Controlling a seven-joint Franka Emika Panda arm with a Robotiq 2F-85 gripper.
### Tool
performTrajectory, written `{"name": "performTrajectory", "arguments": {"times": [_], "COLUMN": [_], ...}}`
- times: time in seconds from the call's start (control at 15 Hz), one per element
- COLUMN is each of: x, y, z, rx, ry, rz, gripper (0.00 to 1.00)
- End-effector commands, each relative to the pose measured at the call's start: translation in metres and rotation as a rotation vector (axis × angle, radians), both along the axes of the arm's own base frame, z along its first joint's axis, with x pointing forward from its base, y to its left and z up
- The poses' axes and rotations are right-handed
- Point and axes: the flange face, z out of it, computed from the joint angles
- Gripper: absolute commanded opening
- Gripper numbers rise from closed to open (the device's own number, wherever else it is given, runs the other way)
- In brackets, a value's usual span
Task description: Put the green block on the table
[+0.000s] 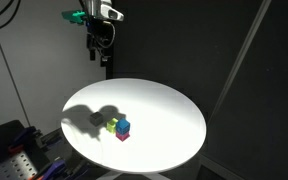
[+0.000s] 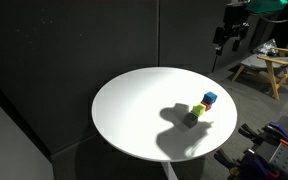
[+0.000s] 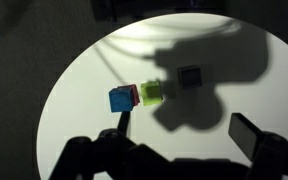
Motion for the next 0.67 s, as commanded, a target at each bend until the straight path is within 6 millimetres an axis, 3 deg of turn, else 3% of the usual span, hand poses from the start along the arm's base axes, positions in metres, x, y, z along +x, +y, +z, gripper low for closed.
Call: {"name": "performTrajectory", "arguments": {"times": [0.0, 0.6], "x": [-0.015, -0.027], "y": [-0.006, -0.006], "z": [0.012, 0.026], "rx": [-0.017, -0.014], "ry": [-0.006, -0.044], "rz": [-0.002, 0.009], "gripper": [1.0, 1.0]}}
